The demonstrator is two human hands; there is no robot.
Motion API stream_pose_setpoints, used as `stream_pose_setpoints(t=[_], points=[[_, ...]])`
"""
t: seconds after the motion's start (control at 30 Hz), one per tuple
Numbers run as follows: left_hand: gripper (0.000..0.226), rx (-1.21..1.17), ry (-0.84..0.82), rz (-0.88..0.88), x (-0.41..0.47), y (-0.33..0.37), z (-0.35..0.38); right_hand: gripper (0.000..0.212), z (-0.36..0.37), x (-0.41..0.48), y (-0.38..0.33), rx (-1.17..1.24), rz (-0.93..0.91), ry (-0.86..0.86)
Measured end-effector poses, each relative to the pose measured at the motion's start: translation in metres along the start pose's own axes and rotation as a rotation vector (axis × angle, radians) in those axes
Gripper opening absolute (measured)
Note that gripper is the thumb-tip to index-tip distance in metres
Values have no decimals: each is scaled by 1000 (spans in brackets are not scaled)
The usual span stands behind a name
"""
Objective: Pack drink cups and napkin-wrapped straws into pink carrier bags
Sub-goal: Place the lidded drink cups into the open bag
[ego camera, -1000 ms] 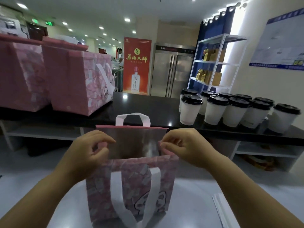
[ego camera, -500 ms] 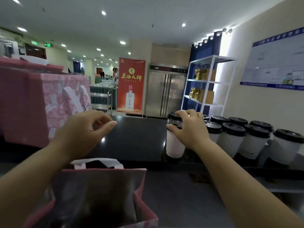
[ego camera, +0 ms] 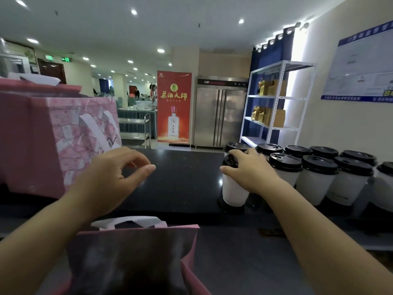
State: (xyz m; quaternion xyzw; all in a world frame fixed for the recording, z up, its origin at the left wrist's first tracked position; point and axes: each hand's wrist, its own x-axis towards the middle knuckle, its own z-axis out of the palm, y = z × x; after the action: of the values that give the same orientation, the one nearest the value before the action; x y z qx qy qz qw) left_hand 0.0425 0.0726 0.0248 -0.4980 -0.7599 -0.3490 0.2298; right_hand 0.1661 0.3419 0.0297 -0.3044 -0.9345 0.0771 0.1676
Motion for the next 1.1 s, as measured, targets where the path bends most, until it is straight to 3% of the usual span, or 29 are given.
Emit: stream_pose_setpoints(t=[0.17, 0.27, 0.37, 0.5, 0.57, 0.77, 0.9, 1.1], points=[[29, -42, 51, 32, -21, 5, -28, 60, -4, -30, -14, 381, -96, 329], [27, -90, 90, 21, -43, 4, -43, 64, -15, -53, -29, 641, -154, 408], [19, -99, 85, -6, -69, -4, -53, 42, -22, -80, -50, 933, -257, 381], [20, -76, 53, -55, -104, -17, -55, 72, -22, -107, -75, 1140, -317, 237], [22, -55, 3, -82, -118, -21, -54, 70, -19, -117, -85, 1199, -372, 163], [47, 82, -329, -219, -141, -31, -44, 50, -2, -145, -102, 1016, -493, 52], [90, 61, -430, -374, -144, -29, -46, 59, 3, -157, -105, 633, -616, 21], [119, -60, -617, -361, -152, -19, -49, 71, 10, -166, -118, 373, -628, -313]])
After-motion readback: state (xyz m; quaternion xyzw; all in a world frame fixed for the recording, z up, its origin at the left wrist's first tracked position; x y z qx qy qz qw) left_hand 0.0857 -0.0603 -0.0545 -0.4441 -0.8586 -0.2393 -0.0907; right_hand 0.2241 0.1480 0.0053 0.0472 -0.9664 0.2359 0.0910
